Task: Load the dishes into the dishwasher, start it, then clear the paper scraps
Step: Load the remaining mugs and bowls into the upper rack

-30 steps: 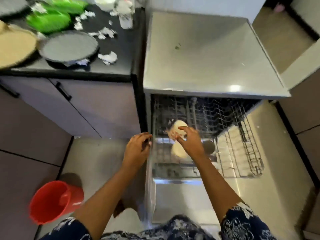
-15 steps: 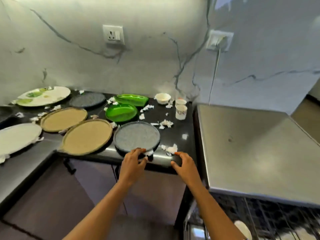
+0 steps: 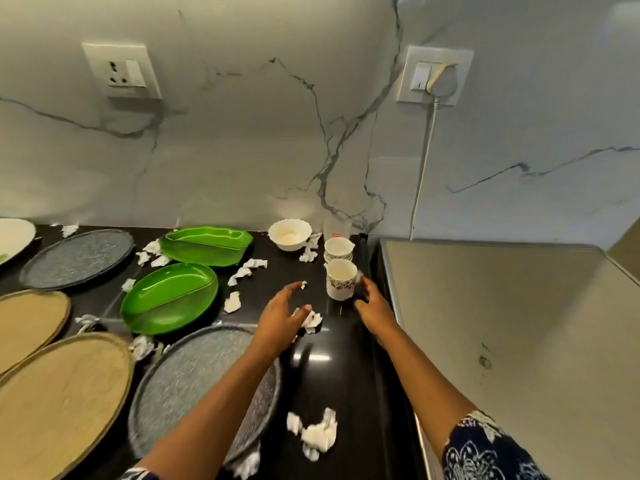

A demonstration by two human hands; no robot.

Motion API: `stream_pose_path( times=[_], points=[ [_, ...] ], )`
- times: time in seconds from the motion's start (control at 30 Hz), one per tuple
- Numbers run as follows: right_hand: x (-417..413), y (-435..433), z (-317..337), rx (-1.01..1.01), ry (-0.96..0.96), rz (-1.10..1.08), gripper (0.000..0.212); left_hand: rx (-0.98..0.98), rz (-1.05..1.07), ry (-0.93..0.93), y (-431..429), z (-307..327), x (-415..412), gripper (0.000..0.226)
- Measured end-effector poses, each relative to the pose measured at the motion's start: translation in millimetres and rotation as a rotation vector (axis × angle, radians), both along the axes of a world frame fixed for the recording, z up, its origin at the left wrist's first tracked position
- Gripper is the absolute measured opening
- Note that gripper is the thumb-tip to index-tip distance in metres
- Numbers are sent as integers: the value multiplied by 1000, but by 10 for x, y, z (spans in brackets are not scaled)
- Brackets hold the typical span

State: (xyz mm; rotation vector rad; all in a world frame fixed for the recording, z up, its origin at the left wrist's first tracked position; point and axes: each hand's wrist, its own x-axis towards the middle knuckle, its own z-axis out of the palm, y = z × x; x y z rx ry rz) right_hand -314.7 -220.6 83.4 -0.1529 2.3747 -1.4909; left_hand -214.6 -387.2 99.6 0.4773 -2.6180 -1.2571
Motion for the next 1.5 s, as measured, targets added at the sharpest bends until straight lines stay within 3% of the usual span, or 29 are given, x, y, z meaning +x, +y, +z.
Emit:
stream_pose_path(
  times=[0.23, 0.4, 0.57, 0.8, 1.0, 1.23, 1.37, 1.5],
  points=[
    [-181, -58, -45, 2, 41, 143, 54, 116, -99, -36, -17, -149, -580, 81],
    [-282, -74, -83, -67, -27, 300, 49, 168, -21, 32, -131, -232, -676, 93],
    [-570, -135, -98, -86, 122, -101, 43, 135, 70, 100, -209, -171, -680, 77],
    [-929, -590, -193, 11, 183, -158, 103, 230, 202, 232, -457, -107, -687, 85],
    [-912, -866, -186, 30, 285, -354, 87, 307, 226, 285, -534, -102, -606, 82],
    [-278, -420, 0, -300, 265, -274, 87, 378, 115, 380, -270, 84, -133, 81],
    [515, 47, 131, -357, 332, -256, 89, 466, 18, 420, 85, 185, 457, 81],
    [1485, 552, 238, -464, 271, -257, 80, 561, -95, 441, 522, 248, 1233, 78]
  ],
)
